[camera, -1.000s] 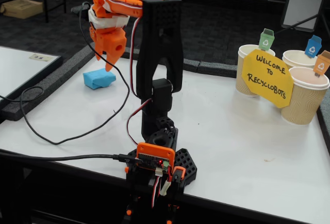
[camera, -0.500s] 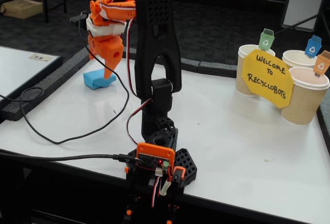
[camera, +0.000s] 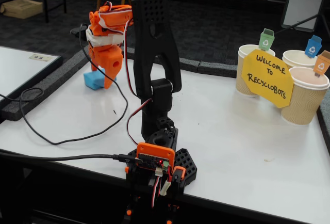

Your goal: Sort rubbish by color.

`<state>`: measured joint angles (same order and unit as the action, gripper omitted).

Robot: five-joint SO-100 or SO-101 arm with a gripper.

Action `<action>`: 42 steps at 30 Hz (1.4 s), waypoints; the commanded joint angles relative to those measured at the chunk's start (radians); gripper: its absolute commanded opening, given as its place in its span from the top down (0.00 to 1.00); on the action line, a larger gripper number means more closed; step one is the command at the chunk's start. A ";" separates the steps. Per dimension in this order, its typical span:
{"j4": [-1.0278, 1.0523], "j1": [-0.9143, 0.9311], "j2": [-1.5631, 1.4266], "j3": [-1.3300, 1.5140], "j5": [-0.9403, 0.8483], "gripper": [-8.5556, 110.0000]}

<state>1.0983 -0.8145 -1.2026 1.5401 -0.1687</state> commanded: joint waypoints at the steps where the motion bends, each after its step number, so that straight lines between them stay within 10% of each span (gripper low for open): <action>1: -0.038 -0.012 -0.038 -0.124 -0.011 0.91; 26: 0.253 0.048 -0.750 0.028 -0.021 0.93; 42: 0.258 0.649 -1.663 0.532 -0.153 0.93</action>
<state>1.3530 -0.2915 -2.6384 2.0985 -0.2945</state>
